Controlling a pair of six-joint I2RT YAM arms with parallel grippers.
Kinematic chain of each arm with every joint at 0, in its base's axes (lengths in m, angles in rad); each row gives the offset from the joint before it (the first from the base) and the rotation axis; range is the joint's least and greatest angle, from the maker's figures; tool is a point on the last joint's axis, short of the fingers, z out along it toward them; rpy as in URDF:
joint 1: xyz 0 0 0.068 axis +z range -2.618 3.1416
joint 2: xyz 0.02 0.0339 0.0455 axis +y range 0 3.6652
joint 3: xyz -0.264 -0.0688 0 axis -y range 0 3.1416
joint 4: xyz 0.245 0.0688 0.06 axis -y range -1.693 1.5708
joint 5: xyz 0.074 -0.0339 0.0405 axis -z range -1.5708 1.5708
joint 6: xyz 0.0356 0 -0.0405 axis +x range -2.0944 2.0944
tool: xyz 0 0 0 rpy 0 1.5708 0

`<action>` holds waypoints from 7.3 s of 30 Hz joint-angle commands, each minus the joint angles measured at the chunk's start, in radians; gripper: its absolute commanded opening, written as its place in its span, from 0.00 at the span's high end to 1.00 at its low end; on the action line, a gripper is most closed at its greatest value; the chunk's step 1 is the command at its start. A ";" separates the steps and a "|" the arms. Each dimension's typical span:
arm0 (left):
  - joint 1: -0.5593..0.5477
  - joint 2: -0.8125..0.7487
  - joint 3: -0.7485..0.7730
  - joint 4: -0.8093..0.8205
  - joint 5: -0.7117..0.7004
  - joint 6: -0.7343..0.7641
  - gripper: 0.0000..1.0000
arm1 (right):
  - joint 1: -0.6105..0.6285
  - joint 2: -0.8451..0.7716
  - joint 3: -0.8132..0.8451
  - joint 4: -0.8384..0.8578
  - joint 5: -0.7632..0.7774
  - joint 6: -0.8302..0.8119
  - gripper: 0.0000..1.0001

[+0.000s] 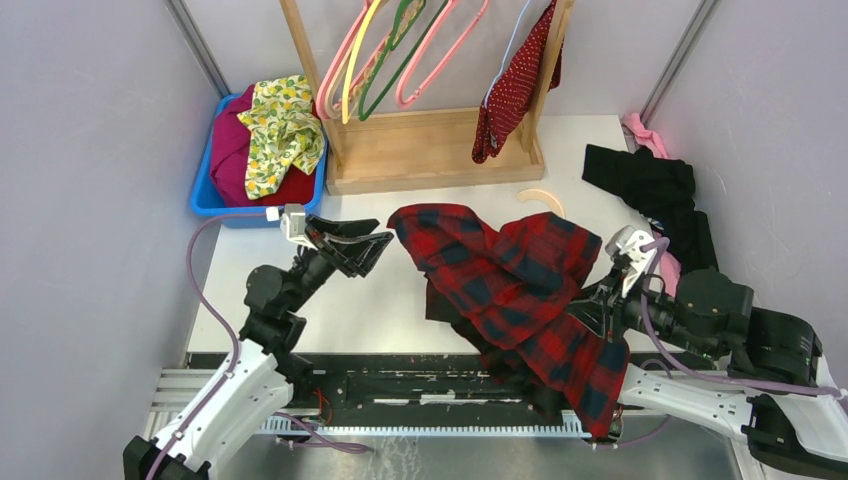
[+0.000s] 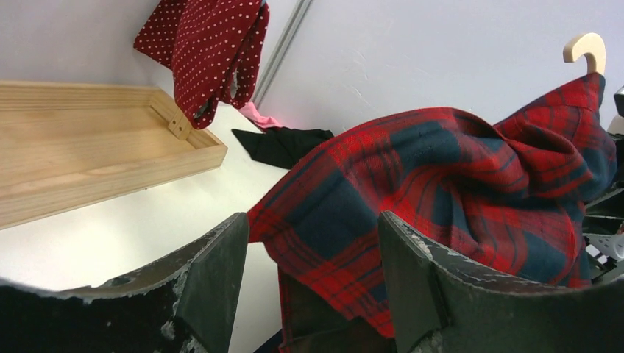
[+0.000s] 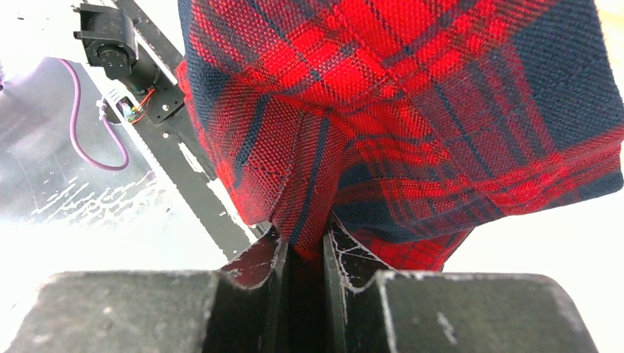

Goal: Place the skirt on the hanger
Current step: Hang the skirt on the hanger, then place the hanger at the clothesline.

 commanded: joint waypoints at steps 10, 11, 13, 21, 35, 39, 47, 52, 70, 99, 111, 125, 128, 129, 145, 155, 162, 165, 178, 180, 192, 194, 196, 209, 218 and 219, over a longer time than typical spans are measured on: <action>0.003 0.075 -0.062 0.307 0.119 0.035 0.28 | 0.000 -0.033 0.089 0.088 -0.039 0.028 0.99; 0.004 0.083 -0.067 0.325 0.124 0.037 0.28 | 0.000 -0.034 0.091 0.089 -0.046 0.029 0.99; 0.003 0.093 -0.072 0.334 0.119 0.056 0.29 | 0.000 -0.031 0.094 0.088 -0.050 0.029 0.99; 0.003 0.086 -0.072 0.311 0.076 0.136 0.29 | 0.000 -0.033 0.112 0.082 -0.066 0.031 0.99; 0.003 0.255 -0.019 0.508 0.256 0.046 0.83 | 0.000 -0.044 0.103 0.094 -0.073 0.034 0.99; 0.003 0.209 -0.008 0.396 0.186 0.083 0.95 | 0.000 -0.051 0.106 0.080 -0.036 0.037 0.99; 0.003 0.075 0.002 0.229 0.067 0.115 0.97 | 0.000 -0.046 0.105 0.059 0.064 0.040 0.99; 0.003 0.029 0.027 0.108 -0.019 0.111 0.97 | 0.000 -0.037 0.117 0.060 0.128 0.041 0.99; 0.004 -0.037 0.014 0.034 0.025 0.016 0.97 | -0.001 0.000 0.116 0.144 0.217 0.029 0.99; 0.002 0.212 0.460 -0.671 -0.186 0.086 0.45 | 0.000 0.407 0.426 0.136 0.417 0.004 0.99; -0.080 0.471 0.805 -0.684 -0.040 0.095 0.49 | -0.001 0.276 0.304 -0.027 0.670 0.062 0.99; -0.333 0.899 1.069 -0.542 -0.518 0.195 0.50 | 0.000 0.121 0.258 -0.183 0.707 0.160 0.99; -0.341 0.953 1.093 -0.482 -0.595 0.206 0.50 | 0.000 0.106 0.266 -0.210 0.696 0.167 0.99; -0.344 0.978 1.108 -0.467 -0.619 0.214 0.50 | -0.001 0.101 0.268 -0.214 0.689 0.167 0.99; -0.342 1.325 1.426 -0.318 -0.658 0.429 0.51 | -0.001 0.068 0.247 -0.235 0.564 0.151 0.99; -0.402 1.364 1.426 -0.240 -0.403 0.399 0.53 | -0.001 0.055 0.251 -0.247 0.573 0.144 0.99; -0.444 1.465 1.596 -0.314 -0.364 0.436 0.53 | -0.001 0.042 0.259 -0.258 0.558 0.152 0.99; -0.454 1.501 1.666 -0.333 -0.340 0.447 0.53 | -0.001 0.041 0.266 -0.261 0.554 0.154 0.99; -0.424 1.677 1.955 -0.473 -0.002 0.421 0.49 | 0.000 0.080 0.294 -0.260 0.516 0.158 0.99; -0.417 1.627 1.871 -0.459 -0.027 0.436 0.48 | 0.000 0.085 0.298 -0.257 0.519 0.158 0.99; -0.407 1.341 1.525 -0.474 -0.168 0.462 0.47 | 0.000 0.162 0.327 -0.150 0.543 0.101 0.99; -0.406 1.268 1.459 -0.480 -0.234 0.461 0.47 | 0.000 0.193 0.337 -0.118 0.551 0.079 0.99; -0.407 1.191 1.406 -0.482 -0.286 0.469 0.46 | 0.000 0.227 0.347 -0.097 0.562 0.060 0.99; -0.362 0.857 1.235 -0.705 -0.590 0.447 0.44 | -0.001 0.391 0.408 0.167 0.615 -0.033 0.99; -0.318 0.508 0.948 -0.745 -0.632 0.375 0.42 | -0.006 0.658 0.602 0.378 0.688 -0.193 0.99; -0.311 0.484 0.931 -0.759 -0.631 0.368 0.41 | -0.011 0.690 0.640 0.385 0.688 -0.205 0.99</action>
